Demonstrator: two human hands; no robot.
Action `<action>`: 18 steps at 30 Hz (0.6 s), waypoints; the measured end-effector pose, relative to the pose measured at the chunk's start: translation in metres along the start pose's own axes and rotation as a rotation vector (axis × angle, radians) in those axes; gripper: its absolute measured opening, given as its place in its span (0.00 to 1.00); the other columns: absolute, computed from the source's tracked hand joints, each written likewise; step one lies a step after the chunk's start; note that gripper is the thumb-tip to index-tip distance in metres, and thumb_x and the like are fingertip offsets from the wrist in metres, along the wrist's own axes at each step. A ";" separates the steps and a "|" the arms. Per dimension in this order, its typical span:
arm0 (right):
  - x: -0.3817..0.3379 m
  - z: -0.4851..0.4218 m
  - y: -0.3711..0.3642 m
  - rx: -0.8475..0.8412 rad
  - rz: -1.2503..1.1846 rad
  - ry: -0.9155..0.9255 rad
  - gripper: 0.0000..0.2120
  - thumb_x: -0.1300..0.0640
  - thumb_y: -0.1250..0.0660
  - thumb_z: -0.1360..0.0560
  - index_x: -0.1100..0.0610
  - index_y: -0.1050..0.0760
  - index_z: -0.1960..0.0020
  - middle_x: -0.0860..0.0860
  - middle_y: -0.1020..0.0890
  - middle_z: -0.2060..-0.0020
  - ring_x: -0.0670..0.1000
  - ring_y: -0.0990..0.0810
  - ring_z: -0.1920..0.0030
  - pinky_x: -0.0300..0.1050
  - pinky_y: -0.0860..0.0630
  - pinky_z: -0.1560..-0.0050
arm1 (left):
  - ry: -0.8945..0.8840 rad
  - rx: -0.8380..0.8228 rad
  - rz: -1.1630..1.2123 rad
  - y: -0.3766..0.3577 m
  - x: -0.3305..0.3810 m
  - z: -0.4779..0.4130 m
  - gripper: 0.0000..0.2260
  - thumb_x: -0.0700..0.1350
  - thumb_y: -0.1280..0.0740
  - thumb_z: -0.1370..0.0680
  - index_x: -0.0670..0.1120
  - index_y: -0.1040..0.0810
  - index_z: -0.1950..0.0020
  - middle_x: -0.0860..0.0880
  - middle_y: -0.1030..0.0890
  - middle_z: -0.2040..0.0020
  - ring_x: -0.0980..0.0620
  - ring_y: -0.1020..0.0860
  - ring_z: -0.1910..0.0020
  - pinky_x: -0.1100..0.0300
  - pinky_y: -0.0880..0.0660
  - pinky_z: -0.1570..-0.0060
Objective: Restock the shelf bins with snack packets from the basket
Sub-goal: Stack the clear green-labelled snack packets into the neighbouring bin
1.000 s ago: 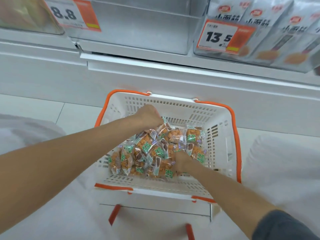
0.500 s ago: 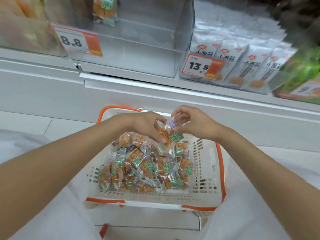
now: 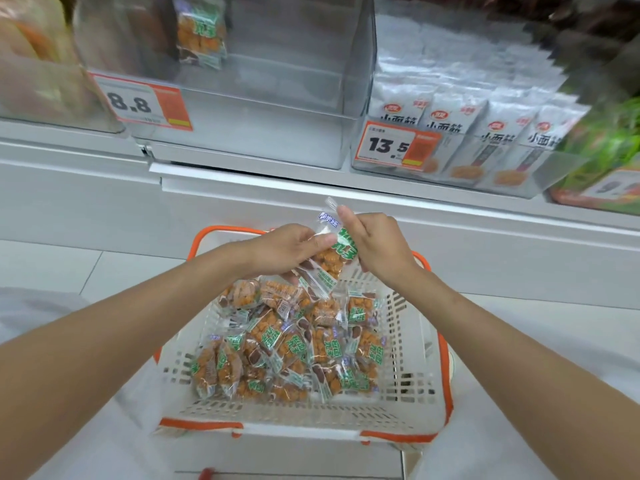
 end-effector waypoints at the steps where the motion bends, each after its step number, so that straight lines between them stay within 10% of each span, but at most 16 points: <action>1: 0.001 0.000 0.001 -0.009 -0.022 -0.023 0.30 0.42 0.45 0.18 0.58 0.36 0.74 0.54 0.30 0.83 0.50 0.27 0.81 0.42 0.27 0.62 | -0.028 0.040 -0.032 0.003 0.002 0.000 0.24 0.60 0.43 0.20 0.41 0.26 0.37 0.48 0.22 0.44 0.58 0.20 0.54 0.66 0.24 0.67; 9: -0.005 -0.010 0.020 -0.009 -0.187 -0.110 0.30 0.43 0.41 0.19 0.69 0.28 0.65 0.50 0.27 0.83 0.49 0.24 0.81 0.38 0.32 0.79 | -0.155 0.105 -0.009 0.018 0.020 0.002 0.19 0.56 0.42 0.20 0.41 0.24 0.44 0.51 0.24 0.56 0.66 0.21 0.66 0.68 0.27 0.66; 14: -0.019 0.000 -0.009 -0.286 -0.500 -0.211 0.14 0.43 0.38 0.22 0.53 0.26 0.46 0.54 0.16 0.56 0.52 0.16 0.59 0.46 0.17 0.56 | -0.193 0.248 0.140 0.048 0.018 0.010 0.23 0.61 0.47 0.21 0.44 0.23 0.46 0.49 0.19 0.56 0.56 0.19 0.61 0.61 0.23 0.62; 18: -0.052 -0.014 -0.008 -0.219 -0.543 -0.094 0.06 0.59 0.29 0.25 0.57 0.23 0.49 0.54 0.18 0.59 0.49 0.18 0.63 0.44 0.17 0.55 | -0.291 0.409 0.152 0.083 0.038 0.023 0.23 0.60 0.46 0.20 0.45 0.20 0.45 0.47 0.17 0.53 0.54 0.19 0.55 0.61 0.22 0.56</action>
Point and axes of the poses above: each hand's wrist, its own z-axis away from the middle knuckle, its own y-axis out of the back of the hand, x = y × z, the point moved 8 cm from there along -z, towards the middle knuckle
